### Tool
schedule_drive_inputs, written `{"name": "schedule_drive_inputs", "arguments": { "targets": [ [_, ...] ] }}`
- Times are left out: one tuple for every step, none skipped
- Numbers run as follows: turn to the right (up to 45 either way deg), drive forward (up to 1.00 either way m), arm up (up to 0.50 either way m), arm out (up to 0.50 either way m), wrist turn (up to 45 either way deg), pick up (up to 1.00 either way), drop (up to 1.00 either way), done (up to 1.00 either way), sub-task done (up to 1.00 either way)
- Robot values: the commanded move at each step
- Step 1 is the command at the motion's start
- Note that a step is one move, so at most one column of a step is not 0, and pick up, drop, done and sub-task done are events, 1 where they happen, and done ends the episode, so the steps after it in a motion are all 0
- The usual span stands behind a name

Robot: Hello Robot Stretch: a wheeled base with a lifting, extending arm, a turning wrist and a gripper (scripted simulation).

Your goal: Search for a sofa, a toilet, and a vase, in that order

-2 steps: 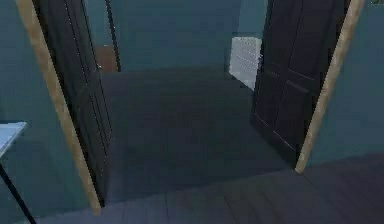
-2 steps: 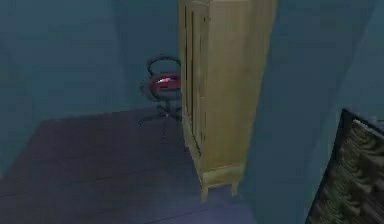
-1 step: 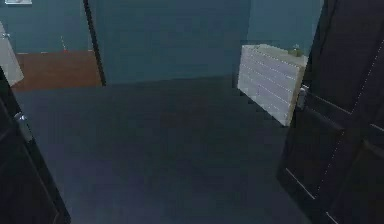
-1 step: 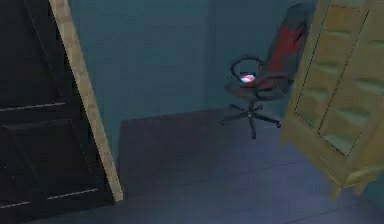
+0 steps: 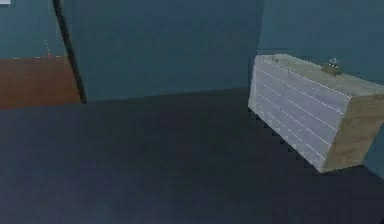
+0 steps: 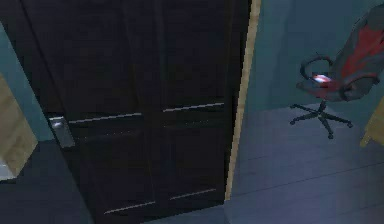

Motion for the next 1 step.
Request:
{"name": "schedule_drive_inputs", "arguments": {
  "targets": [
    [-12.0,0.00,0.00,0.00,0.0,0.00,0.00,0.00,0.00]
  ]
}}
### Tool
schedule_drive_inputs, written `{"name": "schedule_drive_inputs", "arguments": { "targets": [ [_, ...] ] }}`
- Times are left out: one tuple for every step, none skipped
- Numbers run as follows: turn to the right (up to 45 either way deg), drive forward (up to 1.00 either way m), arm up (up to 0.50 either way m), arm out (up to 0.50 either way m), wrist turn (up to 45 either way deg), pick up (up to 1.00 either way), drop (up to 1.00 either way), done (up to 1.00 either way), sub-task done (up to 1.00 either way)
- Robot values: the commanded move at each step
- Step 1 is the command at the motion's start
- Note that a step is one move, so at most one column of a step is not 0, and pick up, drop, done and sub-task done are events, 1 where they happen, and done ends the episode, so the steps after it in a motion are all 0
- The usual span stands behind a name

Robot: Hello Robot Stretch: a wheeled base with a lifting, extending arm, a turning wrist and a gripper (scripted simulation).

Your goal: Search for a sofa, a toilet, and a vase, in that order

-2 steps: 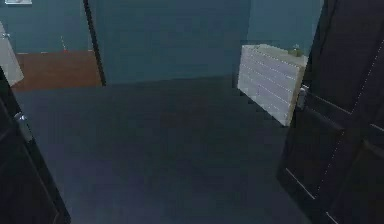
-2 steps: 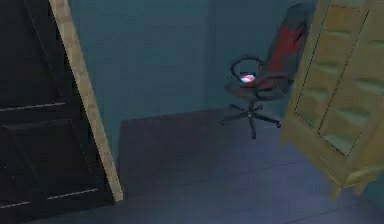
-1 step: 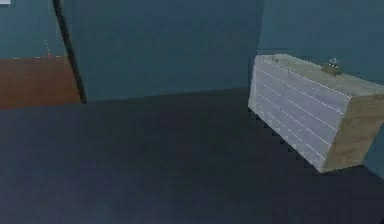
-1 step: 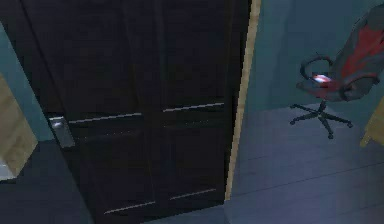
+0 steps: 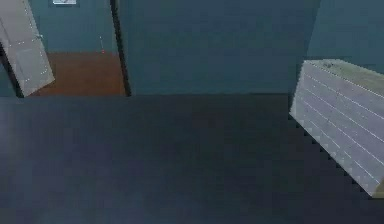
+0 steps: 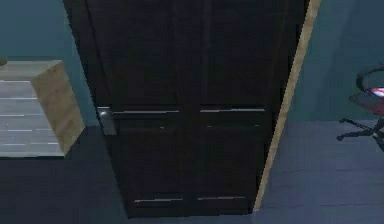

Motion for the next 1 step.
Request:
{"name": "schedule_drive_inputs", "arguments": {
  "targets": [
    [0.0,0.75,0.00,0.00,0.0,0.00,0.00,0.00,0.00]
  ]
}}
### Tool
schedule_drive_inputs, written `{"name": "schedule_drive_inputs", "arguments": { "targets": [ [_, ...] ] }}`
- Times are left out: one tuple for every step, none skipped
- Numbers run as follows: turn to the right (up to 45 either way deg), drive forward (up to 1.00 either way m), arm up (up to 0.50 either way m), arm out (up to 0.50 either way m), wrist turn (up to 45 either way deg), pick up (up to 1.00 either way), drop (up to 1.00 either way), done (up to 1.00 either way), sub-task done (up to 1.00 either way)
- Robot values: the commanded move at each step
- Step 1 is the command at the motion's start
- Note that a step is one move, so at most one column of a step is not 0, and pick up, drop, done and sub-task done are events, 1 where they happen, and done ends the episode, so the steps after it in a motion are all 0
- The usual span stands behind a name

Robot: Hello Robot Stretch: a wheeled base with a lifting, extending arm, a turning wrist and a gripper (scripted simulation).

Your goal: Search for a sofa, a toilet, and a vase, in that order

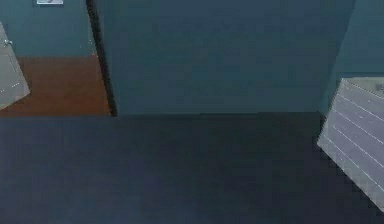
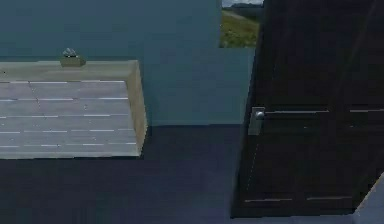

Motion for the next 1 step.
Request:
{"name": "schedule_drive_inputs", "arguments": {
  "targets": [
    [-36.0,0.00,0.00,0.00,0.0,0.00,0.00,0.00,0.00]
  ]
}}
